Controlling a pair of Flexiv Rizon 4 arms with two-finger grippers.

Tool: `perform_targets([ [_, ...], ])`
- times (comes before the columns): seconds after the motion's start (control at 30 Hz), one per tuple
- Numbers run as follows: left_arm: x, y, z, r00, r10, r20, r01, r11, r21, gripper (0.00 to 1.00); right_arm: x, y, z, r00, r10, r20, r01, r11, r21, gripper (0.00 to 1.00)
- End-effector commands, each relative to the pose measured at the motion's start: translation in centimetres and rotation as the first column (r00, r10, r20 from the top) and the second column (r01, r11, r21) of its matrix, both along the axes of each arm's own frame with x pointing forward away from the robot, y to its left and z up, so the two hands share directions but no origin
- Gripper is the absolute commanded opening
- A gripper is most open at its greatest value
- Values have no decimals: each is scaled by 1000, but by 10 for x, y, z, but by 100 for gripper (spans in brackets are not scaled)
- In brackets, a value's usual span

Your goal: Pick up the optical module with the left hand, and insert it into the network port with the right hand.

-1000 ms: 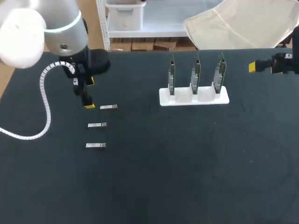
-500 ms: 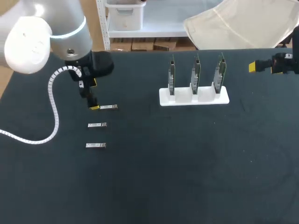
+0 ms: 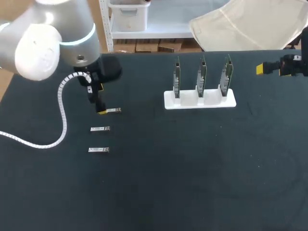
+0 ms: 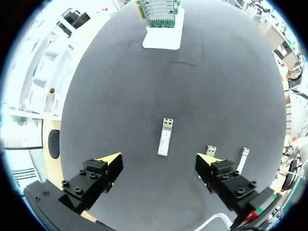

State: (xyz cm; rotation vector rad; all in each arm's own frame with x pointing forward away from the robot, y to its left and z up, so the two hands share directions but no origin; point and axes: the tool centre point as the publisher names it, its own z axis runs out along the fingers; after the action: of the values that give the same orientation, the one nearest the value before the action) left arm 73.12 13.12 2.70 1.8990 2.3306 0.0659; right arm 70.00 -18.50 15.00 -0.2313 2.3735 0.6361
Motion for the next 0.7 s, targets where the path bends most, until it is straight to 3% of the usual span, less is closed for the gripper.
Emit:
perform_targets([
  [0.03, 2, -6, -8, 1000, -4, 0, 4, 1000, 2, 100, 0, 0, 0, 1000, 0, 0, 0, 1000, 0, 100],
  [0.7, 8, -3, -22, 999, -17, -31, 18, 1000, 10, 100, 0, 0, 0, 1000, 0, 0, 0, 1000, 0, 100],
])
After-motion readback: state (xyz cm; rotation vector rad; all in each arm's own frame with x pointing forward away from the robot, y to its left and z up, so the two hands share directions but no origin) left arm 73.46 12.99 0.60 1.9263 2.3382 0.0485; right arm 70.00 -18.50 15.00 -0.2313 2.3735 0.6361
